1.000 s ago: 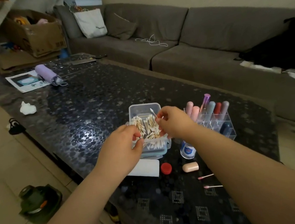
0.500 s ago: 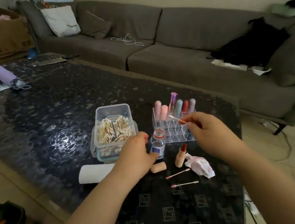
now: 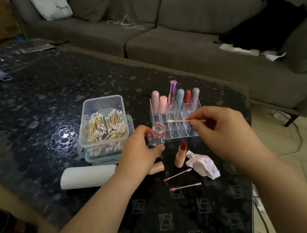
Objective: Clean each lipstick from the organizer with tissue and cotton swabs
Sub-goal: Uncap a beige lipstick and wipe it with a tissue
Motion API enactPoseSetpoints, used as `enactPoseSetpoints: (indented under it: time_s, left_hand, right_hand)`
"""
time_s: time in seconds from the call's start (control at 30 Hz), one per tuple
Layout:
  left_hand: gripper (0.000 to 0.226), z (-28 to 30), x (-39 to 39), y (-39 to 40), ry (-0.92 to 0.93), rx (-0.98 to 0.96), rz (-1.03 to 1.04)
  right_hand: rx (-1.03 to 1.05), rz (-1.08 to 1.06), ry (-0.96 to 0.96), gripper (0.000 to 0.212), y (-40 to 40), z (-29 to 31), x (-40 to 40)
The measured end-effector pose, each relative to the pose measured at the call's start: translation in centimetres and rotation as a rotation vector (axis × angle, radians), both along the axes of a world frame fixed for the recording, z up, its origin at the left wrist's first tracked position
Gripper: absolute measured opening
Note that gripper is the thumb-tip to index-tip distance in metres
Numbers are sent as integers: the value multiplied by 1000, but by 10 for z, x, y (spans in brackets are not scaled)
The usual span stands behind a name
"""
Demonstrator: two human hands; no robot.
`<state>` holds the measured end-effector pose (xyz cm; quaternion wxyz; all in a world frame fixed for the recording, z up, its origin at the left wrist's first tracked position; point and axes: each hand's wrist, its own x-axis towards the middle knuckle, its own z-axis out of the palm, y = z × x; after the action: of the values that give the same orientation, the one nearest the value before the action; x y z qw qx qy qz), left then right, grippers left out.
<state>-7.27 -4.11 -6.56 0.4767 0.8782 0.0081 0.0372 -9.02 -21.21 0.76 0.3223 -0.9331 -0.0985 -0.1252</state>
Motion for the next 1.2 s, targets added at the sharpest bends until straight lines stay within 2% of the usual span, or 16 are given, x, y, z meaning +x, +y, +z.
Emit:
enactPoseSetpoints:
  time_s: [0.23,0.37,0.53,0.77,1.03,1.1,1.2]
  left_hand:
    - [42,9,-3,8,-334,199,-44]
    - [45,8,-5,10,-444,306,-59]
    - [48,9,-5,9,-499,348,-71]
    - [51,11,-5,9,-534,378,-78]
    - [45,12,-5,8,-527,357,-59]
    - [40,15,-6,6,-472,307,-17]
    - [33,14,-7,1,-292,197,36]
  right_hand:
    - [-247,78,-157,13,2,-1,2]
    - [-270,96,-137,12,5,-4,-1]
    - [-250,100,-114,12,8,-6,0]
    - [-261,169,-254,11,4,-16,7]
    - [-251,185,-268,14,5,-17,8]
    - [-234,166,-267,16,3,-15,7]
    - [-177,95,-223,14,1,-10,4]
